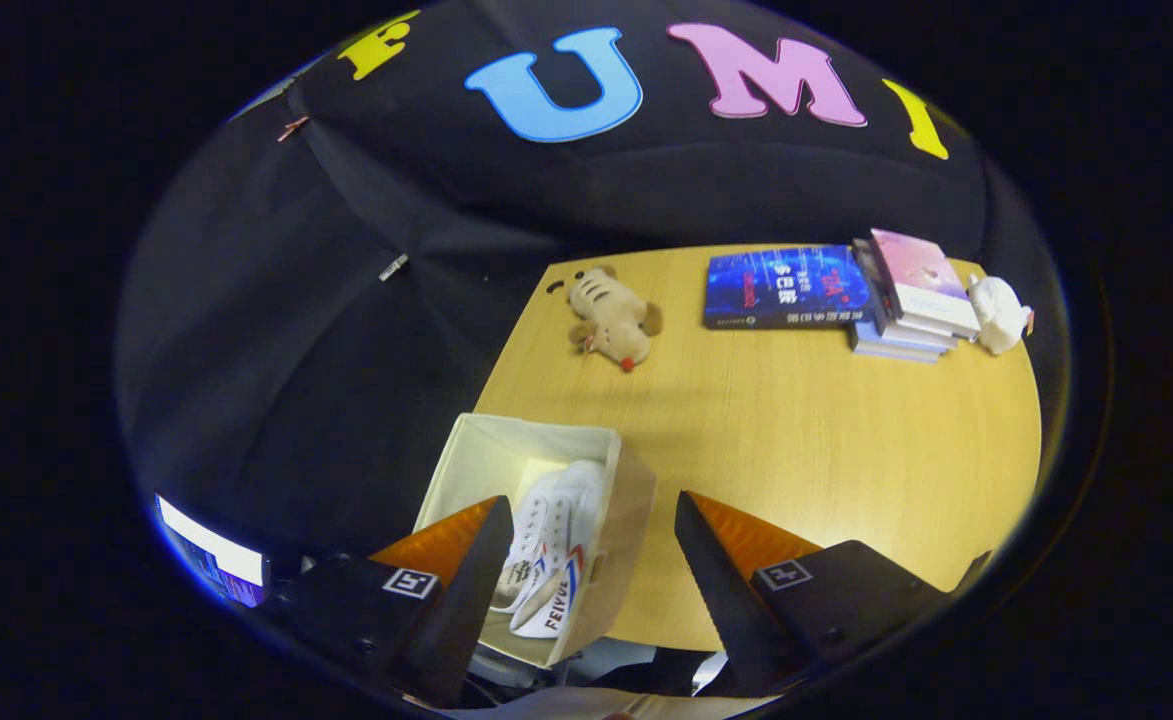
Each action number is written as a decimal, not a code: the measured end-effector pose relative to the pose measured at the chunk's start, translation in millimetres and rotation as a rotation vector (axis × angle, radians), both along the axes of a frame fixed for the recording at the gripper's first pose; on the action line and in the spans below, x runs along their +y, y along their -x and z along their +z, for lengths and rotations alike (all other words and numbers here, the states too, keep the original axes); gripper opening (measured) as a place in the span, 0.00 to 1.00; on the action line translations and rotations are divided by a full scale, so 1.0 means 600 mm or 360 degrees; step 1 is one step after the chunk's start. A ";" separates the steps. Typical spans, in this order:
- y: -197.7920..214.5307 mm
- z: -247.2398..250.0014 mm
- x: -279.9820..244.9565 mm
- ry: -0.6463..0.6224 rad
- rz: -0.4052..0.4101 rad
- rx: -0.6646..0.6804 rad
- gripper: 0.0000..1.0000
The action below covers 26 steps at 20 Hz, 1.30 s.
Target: Open the storage box then place both shoes into the box .Put the left shoe in first, then the right shoe, with the right side of both shoes facing outward in a uniform manner.
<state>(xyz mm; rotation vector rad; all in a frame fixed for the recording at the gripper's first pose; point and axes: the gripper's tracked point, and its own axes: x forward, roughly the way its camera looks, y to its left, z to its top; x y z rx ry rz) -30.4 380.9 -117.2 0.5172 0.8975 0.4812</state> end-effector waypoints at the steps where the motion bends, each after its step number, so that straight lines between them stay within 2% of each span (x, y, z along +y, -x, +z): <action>1: -0.011 0.009 -0.025 0.0020 -0.0036 -0.0069 0.99; 6: -0.059 0.066 -0.168 0.0118 -0.0245 -0.0462 0.99; 11: -0.084 0.113 -0.312 0.0228 -0.0410 -0.0734 0.99; 19: -0.088 0.134 -0.489 0.0349 -0.0603 -0.0923 0.99; 26: -0.083 0.143 -0.572 0.0436 -0.0673 -0.1032 0.98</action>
